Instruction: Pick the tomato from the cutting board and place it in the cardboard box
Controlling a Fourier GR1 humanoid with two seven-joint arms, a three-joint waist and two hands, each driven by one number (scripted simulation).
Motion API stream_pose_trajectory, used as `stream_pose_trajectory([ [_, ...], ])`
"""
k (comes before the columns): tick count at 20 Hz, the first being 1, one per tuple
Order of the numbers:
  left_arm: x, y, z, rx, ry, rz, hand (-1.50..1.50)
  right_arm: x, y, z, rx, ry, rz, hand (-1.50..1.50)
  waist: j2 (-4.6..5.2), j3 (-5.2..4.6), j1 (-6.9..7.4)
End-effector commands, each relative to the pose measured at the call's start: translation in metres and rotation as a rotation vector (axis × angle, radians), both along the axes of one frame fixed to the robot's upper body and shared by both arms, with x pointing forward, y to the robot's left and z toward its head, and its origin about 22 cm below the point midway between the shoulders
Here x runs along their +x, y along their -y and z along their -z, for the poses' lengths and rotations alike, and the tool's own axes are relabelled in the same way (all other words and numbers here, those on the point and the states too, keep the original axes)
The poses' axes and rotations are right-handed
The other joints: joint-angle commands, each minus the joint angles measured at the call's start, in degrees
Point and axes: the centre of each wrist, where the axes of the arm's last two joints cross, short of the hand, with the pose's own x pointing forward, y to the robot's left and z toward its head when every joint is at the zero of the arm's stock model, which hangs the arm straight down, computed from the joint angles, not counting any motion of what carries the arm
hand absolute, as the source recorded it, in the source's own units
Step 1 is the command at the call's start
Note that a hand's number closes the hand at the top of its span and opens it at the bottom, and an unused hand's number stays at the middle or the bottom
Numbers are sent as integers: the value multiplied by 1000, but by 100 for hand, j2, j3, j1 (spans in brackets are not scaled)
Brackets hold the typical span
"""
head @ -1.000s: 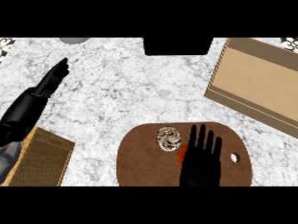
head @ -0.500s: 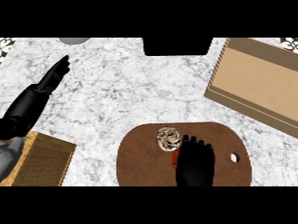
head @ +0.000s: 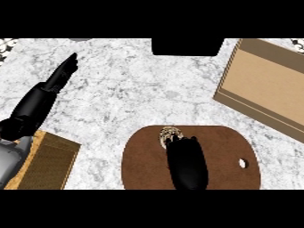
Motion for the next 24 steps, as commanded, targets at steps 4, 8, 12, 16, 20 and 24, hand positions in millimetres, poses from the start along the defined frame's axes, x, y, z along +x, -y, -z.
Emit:
stream_pose_trajectory([
  [4,-8,5,25,-23,-57,12,0,15,26,-25,214,-8,-584,150,64,-34,28],
  [8,-2,-4,21,-21,-86,-33,0,45,64,-61,205,133,-699,150,8,-43,-143],
  [12,-18,-9,34,-19,-69,-43,0,53,99,-86,257,218,-685,150,-19,-46,-171],
  [16,-18,-6,34,-24,-75,-40,0,53,110,-124,401,306,-494,150,-35,-50,-236],
  [20,-11,-8,28,-7,-77,-51,0,76,139,-158,567,346,-298,150,-22,-51,-242],
  [24,-14,-4,31,-31,-60,-30,0,112,158,-176,569,394,-134,150,4,-51,-119],
])
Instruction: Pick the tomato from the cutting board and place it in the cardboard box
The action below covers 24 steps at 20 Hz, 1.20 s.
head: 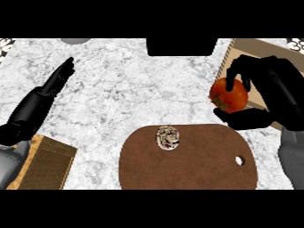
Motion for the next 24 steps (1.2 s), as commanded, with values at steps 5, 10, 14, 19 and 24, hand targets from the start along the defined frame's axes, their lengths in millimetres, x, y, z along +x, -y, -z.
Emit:
stream_pose_trajectory([
  [5,-6,13,9,-12,-50,17,0,48,76,-47,144,-4,215,150,51,-76,67],
  [10,-1,-2,17,-14,-50,12,0,79,119,-34,-18,-27,288,150,103,-77,135],
  [14,-2,7,9,-5,-49,21,0,95,142,-22,-108,-216,307,150,99,-76,191],
  [19,-2,8,24,-3,-46,15,0,102,170,2,-201,-412,280,150,107,-76,166],
  [24,2,3,14,-13,-43,31,0,109,191,11,-310,-549,263,150,129,-72,257],
])
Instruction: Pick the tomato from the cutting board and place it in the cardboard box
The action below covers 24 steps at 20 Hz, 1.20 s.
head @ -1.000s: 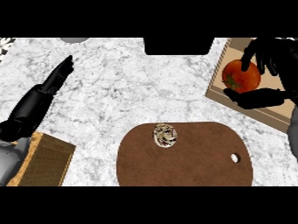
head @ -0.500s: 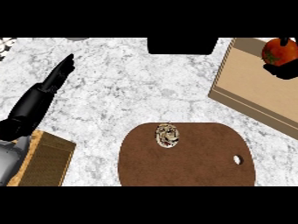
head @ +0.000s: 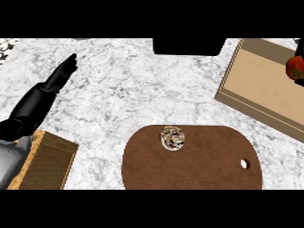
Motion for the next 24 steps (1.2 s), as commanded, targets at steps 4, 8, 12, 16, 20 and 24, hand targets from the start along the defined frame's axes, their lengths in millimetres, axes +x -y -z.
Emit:
stream_pose_trajectory([
  [4,-8,-3,19,-18,-53,-21,0,5,31,-5,-12,-238,-72,-150,9,-57,-9],
  [8,2,6,15,-20,-56,-11,0,9,37,10,97,-185,-197,-150,47,-48,9],
  [12,4,2,11,-19,-51,-26,0,10,40,15,383,38,-249,-150,36,-38,-43],
  [16,-1,-4,12,-11,-61,-30,0,14,44,27,899,128,-171,-150,10,-37,-71],
  [20,-9,4,17,-29,-68,-13,0,-2,76,30,1133,148,-33,-150,32,-39,-10],
  [24,-1,6,13,-7,-51,-4,0,-8,90,15,1182,189,77,-150,91,-38,57],
])
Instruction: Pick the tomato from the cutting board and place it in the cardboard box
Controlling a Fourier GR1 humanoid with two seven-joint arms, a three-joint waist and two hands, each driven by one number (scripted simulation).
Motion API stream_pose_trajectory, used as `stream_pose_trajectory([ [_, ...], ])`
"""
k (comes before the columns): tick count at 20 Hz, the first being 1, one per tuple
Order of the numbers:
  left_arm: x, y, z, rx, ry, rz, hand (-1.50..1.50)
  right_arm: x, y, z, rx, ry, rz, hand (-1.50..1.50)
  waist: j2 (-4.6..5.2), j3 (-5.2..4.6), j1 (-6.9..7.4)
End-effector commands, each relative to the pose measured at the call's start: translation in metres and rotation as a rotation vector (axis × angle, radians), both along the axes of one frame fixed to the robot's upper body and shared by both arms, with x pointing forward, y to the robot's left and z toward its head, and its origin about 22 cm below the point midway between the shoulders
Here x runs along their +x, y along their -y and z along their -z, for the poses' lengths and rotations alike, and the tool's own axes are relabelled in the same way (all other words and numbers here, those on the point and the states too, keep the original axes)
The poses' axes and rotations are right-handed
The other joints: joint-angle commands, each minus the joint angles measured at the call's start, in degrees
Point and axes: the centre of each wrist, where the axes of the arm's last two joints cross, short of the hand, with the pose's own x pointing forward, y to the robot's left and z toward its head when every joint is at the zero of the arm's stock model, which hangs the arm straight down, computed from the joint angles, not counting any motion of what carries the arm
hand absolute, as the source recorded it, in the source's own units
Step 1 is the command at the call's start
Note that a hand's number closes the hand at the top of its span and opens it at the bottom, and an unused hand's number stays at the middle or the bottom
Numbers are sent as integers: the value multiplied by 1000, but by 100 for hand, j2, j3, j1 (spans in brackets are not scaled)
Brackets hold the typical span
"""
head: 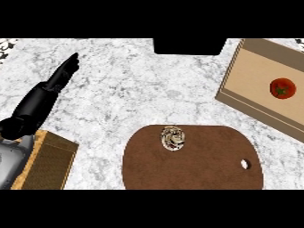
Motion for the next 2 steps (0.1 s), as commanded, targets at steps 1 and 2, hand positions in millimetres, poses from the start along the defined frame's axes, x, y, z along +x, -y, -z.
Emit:
stream_pose_trajectory([
  [1,-8,1,14,-15,-45,16,0,-14,23,-4,145,-2,79,-150,64,-40,96],
  [2,-3,14,16,-13,-38,-2,0,-19,32,-20,139,20,111,-150,82,-38,67],
])
